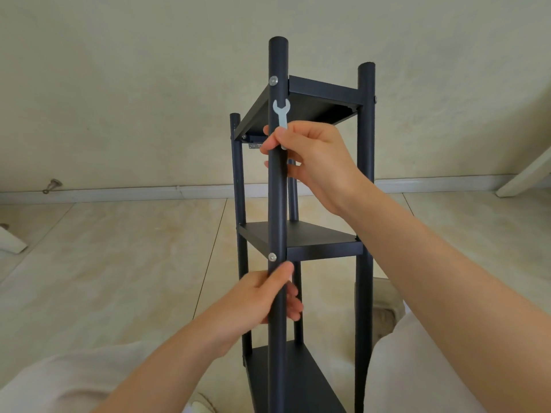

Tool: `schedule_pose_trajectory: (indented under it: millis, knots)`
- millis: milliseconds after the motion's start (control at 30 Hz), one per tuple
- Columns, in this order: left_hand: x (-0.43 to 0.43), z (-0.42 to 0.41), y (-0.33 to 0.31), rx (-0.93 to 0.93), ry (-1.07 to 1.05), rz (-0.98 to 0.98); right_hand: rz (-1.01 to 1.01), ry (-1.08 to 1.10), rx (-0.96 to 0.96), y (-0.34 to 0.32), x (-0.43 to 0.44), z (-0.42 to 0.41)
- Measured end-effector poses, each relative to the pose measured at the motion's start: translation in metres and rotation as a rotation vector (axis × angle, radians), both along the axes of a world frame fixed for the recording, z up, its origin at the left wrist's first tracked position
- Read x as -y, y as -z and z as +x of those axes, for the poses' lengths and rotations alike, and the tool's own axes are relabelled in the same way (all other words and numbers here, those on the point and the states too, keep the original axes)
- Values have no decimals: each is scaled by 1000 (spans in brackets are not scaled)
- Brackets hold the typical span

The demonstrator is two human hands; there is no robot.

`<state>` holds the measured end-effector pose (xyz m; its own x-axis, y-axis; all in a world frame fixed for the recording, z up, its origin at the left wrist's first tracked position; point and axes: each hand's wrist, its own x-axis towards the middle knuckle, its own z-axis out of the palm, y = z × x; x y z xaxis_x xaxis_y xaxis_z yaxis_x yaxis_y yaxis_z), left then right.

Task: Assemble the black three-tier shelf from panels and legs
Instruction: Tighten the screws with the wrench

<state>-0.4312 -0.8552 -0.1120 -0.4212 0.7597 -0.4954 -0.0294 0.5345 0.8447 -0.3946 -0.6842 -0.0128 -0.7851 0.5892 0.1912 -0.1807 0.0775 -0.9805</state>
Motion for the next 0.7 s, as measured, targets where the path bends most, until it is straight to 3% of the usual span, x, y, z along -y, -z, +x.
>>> schedule_pose_trajectory:
  millis: [167, 300, 500, 700]
  knots:
    - [-9, 6, 14, -49, -37, 139, 11, 69, 13, 6, -3, -3]
    - [-15, 10, 16, 31, -63, 217, -15, 71, 54, 25, 1, -10]
    - [-12, 19, 22, 118, -83, 230, -102, 48, 117, 43, -7, -6]
    - [-13, 15, 21, 79, -115, 272, -71, 4, 69, 40, -5, -8]
